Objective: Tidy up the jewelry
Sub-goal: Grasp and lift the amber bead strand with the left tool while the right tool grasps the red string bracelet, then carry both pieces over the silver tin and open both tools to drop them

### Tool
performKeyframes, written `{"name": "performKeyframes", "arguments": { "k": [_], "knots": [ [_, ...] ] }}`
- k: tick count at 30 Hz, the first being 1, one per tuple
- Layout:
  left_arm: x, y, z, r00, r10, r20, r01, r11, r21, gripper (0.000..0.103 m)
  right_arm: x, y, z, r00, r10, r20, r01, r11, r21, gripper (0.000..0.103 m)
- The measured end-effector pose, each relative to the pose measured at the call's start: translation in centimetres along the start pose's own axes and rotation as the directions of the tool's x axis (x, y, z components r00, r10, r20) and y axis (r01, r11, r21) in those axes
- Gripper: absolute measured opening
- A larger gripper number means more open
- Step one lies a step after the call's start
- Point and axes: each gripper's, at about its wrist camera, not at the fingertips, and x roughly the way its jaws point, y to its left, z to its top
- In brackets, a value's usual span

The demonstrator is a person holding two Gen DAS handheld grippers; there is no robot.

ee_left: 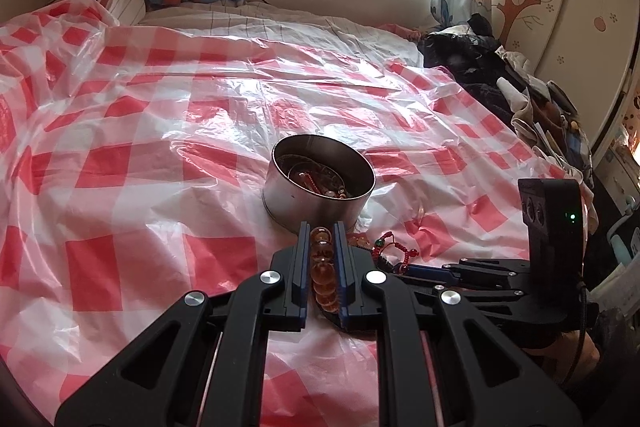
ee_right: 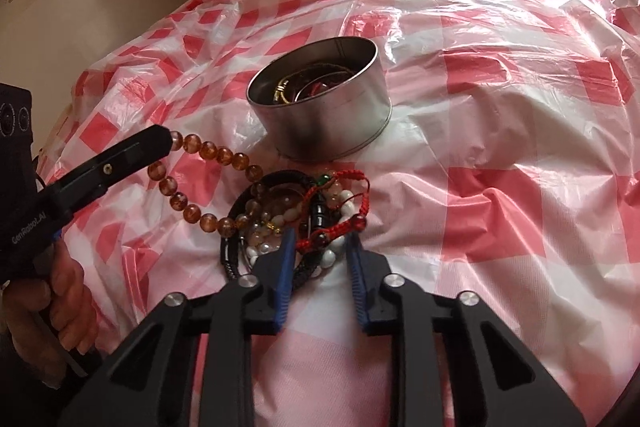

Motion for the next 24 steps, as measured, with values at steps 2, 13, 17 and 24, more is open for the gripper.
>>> {"name": "performKeyframes", "arguments": {
  "k": [2,13,17,24],
  "knots": [
    [0.0,0.0,0.0,1.0,-0.001,-0.002,0.001,1.0,-0.001,0.01,-0.4,0.1,0.0,1.0,0.006,0.017,-0.006,1.0,0.001,0.015],
    [2.2,0.8,-1.2,0.996,0.028,-0.09,-0.029,1.0,-0.008,0.01,0.0,-2.5,0.7,0.996,0.077,0.047,-0.084,0.984,0.154,0.033],
    [2.7,1.1,-1.5,0.994,0.033,-0.106,-0.035,0.999,-0.018,0.01,-0.6,-2.0,0.9,0.993,0.083,0.081,-0.093,0.987,0.13,0.014],
    [1.8,1.1,-1.1,0.997,0.024,-0.068,-0.026,0.999,-0.024,0.01,-3.1,-1.2,1.1,0.982,0.062,0.181,-0.076,0.994,0.075,0.008]
  ]
}}
